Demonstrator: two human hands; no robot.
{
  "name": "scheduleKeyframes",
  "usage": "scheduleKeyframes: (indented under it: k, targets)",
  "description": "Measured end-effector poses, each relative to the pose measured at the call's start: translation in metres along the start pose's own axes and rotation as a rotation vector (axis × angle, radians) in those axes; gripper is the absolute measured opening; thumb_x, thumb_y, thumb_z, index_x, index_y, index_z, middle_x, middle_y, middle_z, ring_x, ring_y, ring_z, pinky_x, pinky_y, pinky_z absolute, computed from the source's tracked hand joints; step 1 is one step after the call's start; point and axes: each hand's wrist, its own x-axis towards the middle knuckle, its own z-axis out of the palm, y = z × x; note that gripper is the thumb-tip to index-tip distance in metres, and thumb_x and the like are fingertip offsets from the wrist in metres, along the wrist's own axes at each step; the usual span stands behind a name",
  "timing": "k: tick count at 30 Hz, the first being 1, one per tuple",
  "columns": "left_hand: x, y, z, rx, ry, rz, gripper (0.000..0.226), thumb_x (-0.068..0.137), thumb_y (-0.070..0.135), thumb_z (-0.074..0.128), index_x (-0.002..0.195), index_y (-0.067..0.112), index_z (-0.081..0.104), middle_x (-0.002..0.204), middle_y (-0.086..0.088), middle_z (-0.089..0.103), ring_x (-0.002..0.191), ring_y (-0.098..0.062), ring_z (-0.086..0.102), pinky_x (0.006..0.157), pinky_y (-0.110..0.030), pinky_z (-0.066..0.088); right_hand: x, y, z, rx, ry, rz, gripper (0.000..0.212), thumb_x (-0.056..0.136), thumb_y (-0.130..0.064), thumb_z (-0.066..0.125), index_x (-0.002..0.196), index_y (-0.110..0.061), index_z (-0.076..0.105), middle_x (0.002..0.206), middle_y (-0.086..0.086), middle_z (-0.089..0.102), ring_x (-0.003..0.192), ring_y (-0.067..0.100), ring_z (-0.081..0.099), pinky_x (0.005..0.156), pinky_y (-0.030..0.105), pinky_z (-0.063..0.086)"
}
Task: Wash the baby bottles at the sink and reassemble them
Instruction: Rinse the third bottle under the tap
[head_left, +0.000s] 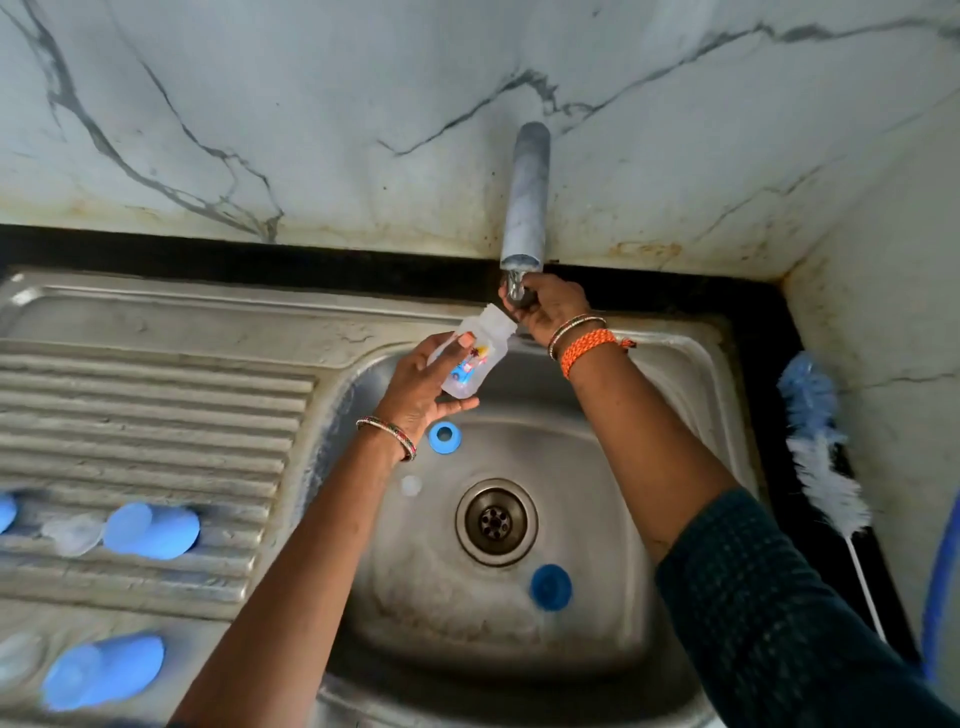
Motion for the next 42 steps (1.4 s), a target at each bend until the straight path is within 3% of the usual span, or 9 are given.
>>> scheduleKeyframes:
  k: [8, 15, 19, 22, 25, 28, 33, 38, 42]
  targets:
    - [-0.014, -0.018, 0.003, 0.050, -0.029, -0.122, 0.052, 0.065, 0.050, 0.071, 0.107, 0.021, 0.064, 0.092, -0.003, 0.069, 0.074, -0.015, 0.070, 0.061, -0.031, 0.056, -0.042, 0.037, -0.030, -0.343, 0.135, -0.314, 0.015, 0.092, -0.018, 0.060, 0.084, -0.004, 0.059, 0.069, 0.006, 0.057, 0.057, 0.013, 0.051, 0.044, 0.013, 0.042]
    - [-0.036, -0.036, 0.012, -0.043, 0.031, -0.223, 0.046, 0.073, 0.051, 0.066, 0.098, 0.012, 0.066, 0.075, -0.007, 0.065, 0.054, -0.015, 0.061, 0.054, -0.028, 0.054, -0.079, 0.058, -0.049, -0.719, -0.059, -0.464, 0.015, 0.088, -0.016, 0.065, 0.086, -0.003, 0.060, 0.081, 0.013, 0.062, 0.076, 0.018, 0.055, 0.069, 0.028, 0.048]
    - [-0.039, -0.028, 0.021, -0.033, 0.083, -0.201, 0.045, 0.086, 0.043, 0.062, 0.110, 0.006, 0.061, 0.081, -0.008, 0.062, 0.058, -0.015, 0.060, 0.055, -0.027, 0.055, -0.082, 0.053, -0.045, -0.877, 0.056, -0.558, 0.036, 0.089, -0.031, 0.064, 0.063, -0.012, 0.048, 0.061, 0.003, 0.052, 0.059, 0.013, 0.045, 0.052, 0.012, 0.035]
    - [-0.039, -0.023, 0.025, 0.019, 0.113, -0.194, 0.041, 0.086, 0.043, 0.061, 0.106, 0.007, 0.062, 0.081, -0.010, 0.060, 0.059, -0.017, 0.055, 0.051, -0.025, 0.051, -0.083, 0.047, -0.043, -1.053, -0.017, -0.521, 0.046, 0.096, -0.035, 0.052, 0.057, -0.014, 0.043, 0.056, 0.002, 0.045, 0.056, 0.015, 0.039, 0.053, 0.026, 0.031]
    - [-0.043, -0.015, 0.020, -0.131, 0.064, -0.282, 0.039, 0.089, 0.047, 0.054, 0.090, 0.009, 0.063, 0.068, -0.011, 0.061, 0.046, -0.015, 0.052, 0.040, -0.018, 0.041, -0.091, 0.041, -0.043, -0.786, -0.303, -0.265, 0.033, 0.100, -0.029, 0.045, 0.073, -0.013, 0.053, 0.073, 0.010, 0.052, 0.068, 0.020, 0.047, 0.064, 0.030, 0.036]
    - [-0.046, -0.008, 0.012, -0.385, -0.087, -0.377, 0.050, 0.092, 0.048, 0.042, 0.098, 0.001, 0.060, 0.068, -0.014, 0.060, 0.043, -0.014, 0.051, 0.032, -0.015, 0.038, -0.097, 0.036, -0.046, -0.527, -0.455, -0.130, 0.017, 0.098, -0.018, 0.046, 0.089, -0.012, 0.059, 0.087, 0.006, 0.061, 0.075, 0.017, 0.057, 0.065, 0.026, 0.047]
    - [-0.046, -0.010, 0.023, -0.355, 0.002, -0.313, 0.050, 0.090, 0.050, 0.048, 0.094, 0.001, 0.061, 0.063, -0.013, 0.063, 0.048, -0.016, 0.054, 0.042, -0.019, 0.042, -0.093, 0.039, -0.041, -0.596, -0.245, -0.207, 0.011, 0.091, -0.022, 0.060, 0.085, -0.017, 0.067, 0.097, 0.012, 0.067, 0.091, 0.027, 0.062, 0.087, 0.046, 0.052]
    - [-0.046, -0.007, 0.030, -0.099, 0.110, -0.225, 0.036, 0.091, 0.043, 0.051, 0.085, 0.008, 0.059, 0.061, -0.011, 0.061, 0.043, -0.015, 0.050, 0.046, -0.021, 0.040, -0.091, 0.041, -0.037, -0.782, -0.072, -0.368, 0.035, 0.086, -0.030, 0.067, 0.078, 0.004, 0.068, 0.079, 0.021, 0.068, 0.072, 0.027, 0.061, 0.067, 0.042, 0.053]
    - [-0.046, -0.010, 0.039, 0.146, 0.213, 0.052, 0.023, 0.089, 0.036, 0.061, 0.087, 0.014, 0.057, 0.070, -0.010, 0.061, 0.045, -0.011, 0.057, 0.041, -0.020, 0.044, -0.093, 0.035, -0.037, -0.753, -0.086, -0.248, 0.030, 0.090, -0.034, 0.063, 0.077, -0.007, 0.067, 0.081, 0.016, 0.067, 0.074, 0.027, 0.065, 0.063, 0.036, 0.058]
